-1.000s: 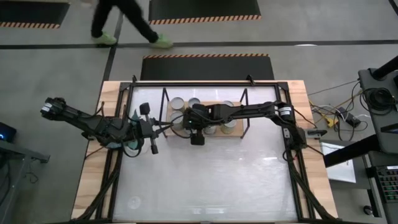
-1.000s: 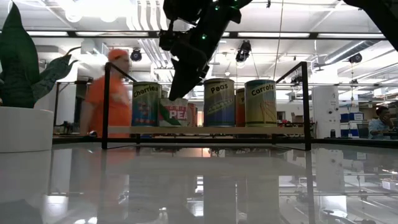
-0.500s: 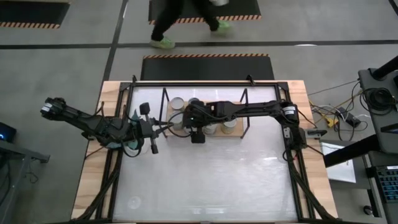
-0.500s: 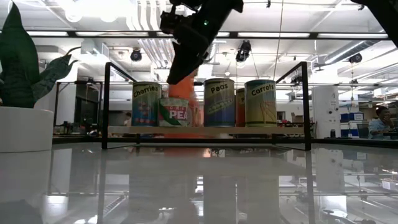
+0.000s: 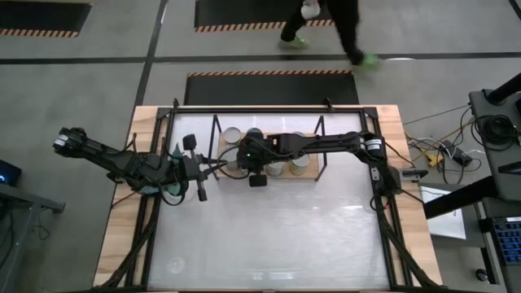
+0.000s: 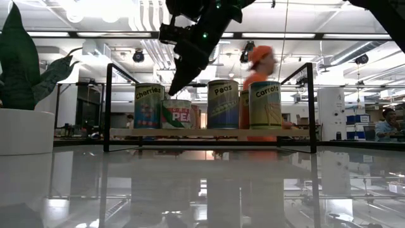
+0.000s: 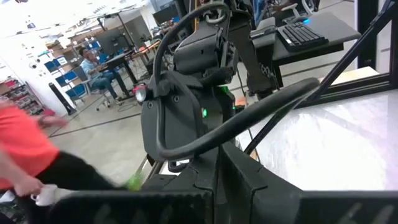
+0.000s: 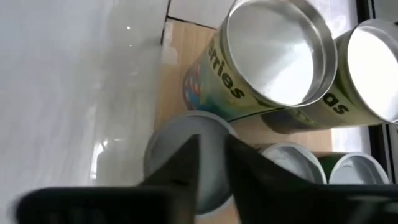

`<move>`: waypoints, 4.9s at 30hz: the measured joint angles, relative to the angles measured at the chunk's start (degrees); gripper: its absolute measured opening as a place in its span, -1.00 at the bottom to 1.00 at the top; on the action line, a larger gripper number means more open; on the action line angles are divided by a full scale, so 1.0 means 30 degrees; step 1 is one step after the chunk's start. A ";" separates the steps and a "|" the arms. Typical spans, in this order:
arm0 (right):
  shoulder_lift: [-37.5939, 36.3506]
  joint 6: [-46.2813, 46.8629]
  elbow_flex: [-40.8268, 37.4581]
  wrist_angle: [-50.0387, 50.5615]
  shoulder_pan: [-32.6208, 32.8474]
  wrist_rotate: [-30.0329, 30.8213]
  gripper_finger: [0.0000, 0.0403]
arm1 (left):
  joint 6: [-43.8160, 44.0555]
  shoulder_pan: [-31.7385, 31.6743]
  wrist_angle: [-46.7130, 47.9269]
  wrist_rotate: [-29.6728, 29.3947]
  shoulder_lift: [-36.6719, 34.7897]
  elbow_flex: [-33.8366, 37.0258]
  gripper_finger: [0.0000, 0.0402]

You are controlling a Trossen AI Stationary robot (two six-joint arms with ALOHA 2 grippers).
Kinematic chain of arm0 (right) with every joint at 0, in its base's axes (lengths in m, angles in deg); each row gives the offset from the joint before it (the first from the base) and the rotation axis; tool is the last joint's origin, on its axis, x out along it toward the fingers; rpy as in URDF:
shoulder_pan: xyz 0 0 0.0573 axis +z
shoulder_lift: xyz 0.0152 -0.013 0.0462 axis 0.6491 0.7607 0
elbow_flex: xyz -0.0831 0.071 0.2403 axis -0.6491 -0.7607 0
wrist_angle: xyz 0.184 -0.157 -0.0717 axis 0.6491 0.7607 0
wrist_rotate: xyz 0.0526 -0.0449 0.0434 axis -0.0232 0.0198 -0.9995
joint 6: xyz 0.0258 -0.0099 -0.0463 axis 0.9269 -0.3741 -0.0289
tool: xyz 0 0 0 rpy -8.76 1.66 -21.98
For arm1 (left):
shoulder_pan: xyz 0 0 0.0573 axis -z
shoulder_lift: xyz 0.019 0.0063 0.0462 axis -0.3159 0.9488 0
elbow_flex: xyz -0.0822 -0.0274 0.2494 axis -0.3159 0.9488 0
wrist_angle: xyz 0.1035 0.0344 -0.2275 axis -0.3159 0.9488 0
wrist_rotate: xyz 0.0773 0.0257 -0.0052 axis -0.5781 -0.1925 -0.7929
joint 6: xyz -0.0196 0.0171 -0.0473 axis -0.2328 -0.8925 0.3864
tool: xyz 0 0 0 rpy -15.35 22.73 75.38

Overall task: Pick and place cans onto a shelf
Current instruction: Put the small canned peas on the shelf, then adjust the large canned peas on the shelf

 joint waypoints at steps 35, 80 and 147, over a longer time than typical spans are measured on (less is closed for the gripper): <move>-0.0017 0.0030 -0.1064 0.0971 0.0058 -0.0015 -0.91 | -0.0007 0.0000 -0.0015 0.0014 0.0000 0.0087 -1.00; -1.2602 0.5713 -1.2878 -0.5121 0.6513 0.4629 -0.91 | 0.4729 -0.0853 0.1196 -0.0030 0.1225 -0.0787 -1.00; -1.6155 0.4540 -1.7201 -0.9011 0.7023 0.5202 -0.91 | 0.9335 -1.1917 1.6570 0.6062 1.2771 -0.9020 -1.00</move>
